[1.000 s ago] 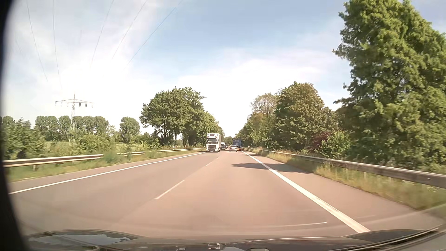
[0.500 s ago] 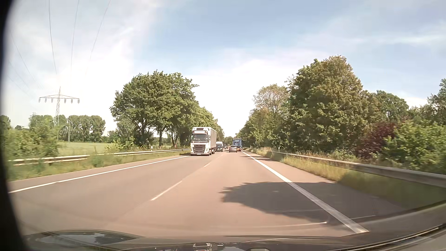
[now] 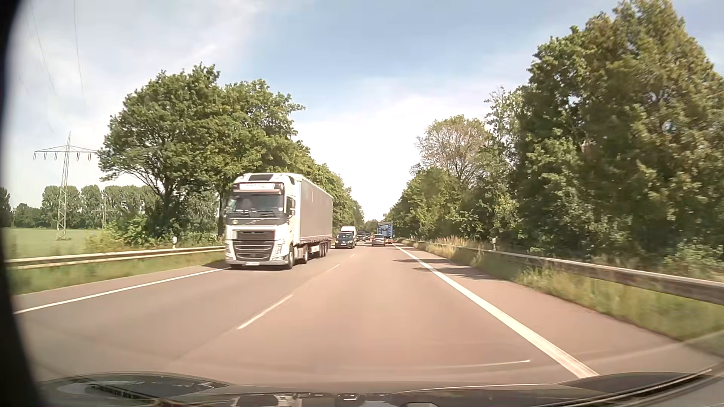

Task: Follow the waypoints while adhering to traffic rules and regulations

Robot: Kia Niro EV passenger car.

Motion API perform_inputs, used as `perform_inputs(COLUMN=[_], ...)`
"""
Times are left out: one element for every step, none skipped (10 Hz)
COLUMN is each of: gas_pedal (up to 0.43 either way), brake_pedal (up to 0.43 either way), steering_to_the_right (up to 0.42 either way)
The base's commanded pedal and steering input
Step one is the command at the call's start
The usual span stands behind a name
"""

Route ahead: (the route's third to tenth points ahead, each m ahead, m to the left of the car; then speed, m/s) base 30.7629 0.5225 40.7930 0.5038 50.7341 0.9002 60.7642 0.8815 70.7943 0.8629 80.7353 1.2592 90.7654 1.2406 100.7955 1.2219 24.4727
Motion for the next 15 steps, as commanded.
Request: perform_inputs(gas_pedal=[0.24, 0.24, 0.24, 0.24, 0.228, 0.228, 0.118, 0.02, 0.0, 0.0, 0.0, 0.0, 0.0, 0.0, 0.0], brake_pedal=[0.0, 0.0, 0.0, 0.0, 0.0, 0.0, 0.0, 0.0, 0.0, 0.0, 0.0, 0.0, 0.0, 0.0, 0.0], steering_to_the_right=[-0.001, -0.001, -0.001, -0.001, -0.001, -0.002, -0.002, -0.002, -0.002, -0.002, -0.002, -0.002, -0.001, -0.001, 0.0])
